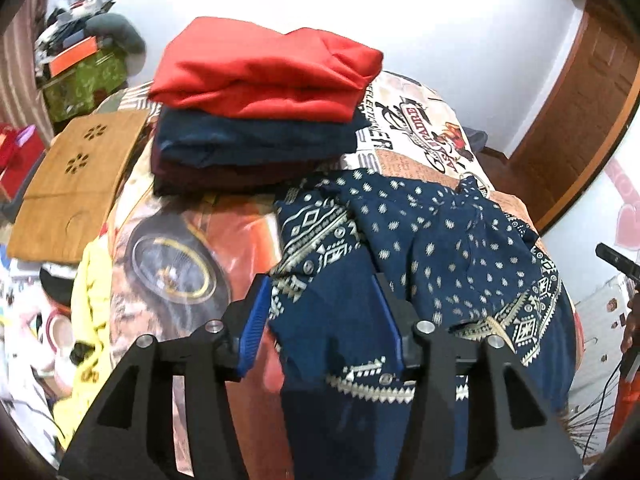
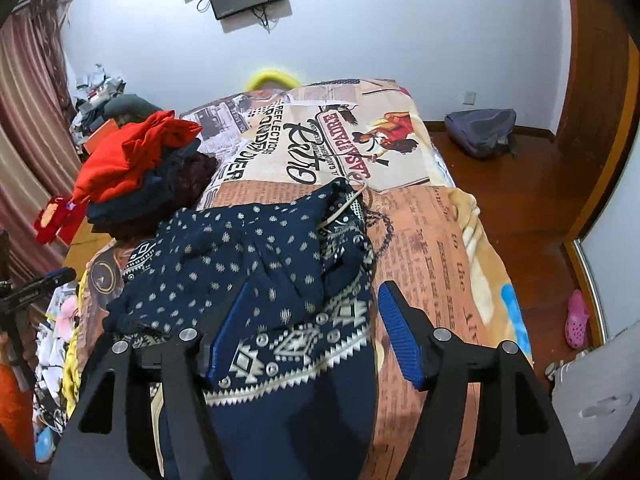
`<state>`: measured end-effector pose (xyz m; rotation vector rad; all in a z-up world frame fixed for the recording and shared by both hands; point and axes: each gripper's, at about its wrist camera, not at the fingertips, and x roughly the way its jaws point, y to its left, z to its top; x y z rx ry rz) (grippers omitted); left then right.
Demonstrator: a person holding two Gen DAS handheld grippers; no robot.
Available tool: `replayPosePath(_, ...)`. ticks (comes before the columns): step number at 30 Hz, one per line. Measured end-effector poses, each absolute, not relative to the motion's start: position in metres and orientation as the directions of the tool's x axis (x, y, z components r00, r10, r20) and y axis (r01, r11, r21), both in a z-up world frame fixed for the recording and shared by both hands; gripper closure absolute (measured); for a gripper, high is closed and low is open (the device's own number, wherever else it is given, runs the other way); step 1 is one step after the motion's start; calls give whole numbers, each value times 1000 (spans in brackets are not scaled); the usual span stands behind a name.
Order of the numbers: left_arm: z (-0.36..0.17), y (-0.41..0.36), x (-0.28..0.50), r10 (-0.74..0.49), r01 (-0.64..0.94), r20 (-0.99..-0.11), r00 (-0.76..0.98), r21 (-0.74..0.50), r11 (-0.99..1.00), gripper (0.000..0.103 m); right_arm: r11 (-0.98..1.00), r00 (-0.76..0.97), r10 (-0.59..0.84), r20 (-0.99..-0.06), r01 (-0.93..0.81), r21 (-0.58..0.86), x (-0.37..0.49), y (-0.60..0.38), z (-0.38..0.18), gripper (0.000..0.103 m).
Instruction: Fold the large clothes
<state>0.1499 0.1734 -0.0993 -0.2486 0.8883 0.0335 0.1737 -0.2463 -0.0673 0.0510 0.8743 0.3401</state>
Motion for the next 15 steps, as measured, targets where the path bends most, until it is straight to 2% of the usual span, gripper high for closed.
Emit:
replayPosePath(5, -127, 179, 126, -107, -165, -819, 564, -239, 957, 49, 947, 560, 309, -769, -257, 193, 157, -254, -84, 41)
replayPosePath(11, -176, 178, 109, -196, -183, -886, 420, -294, 938, 49, 947, 480, 319, -817, -188, 260, 144, -269, -121, 41)
replayPosePath(15, -194, 171, 99, -251, -169, -900, 357, -327, 930, 49, 933, 407, 361, -839, -156, 325, 136, -274, -143, 41)
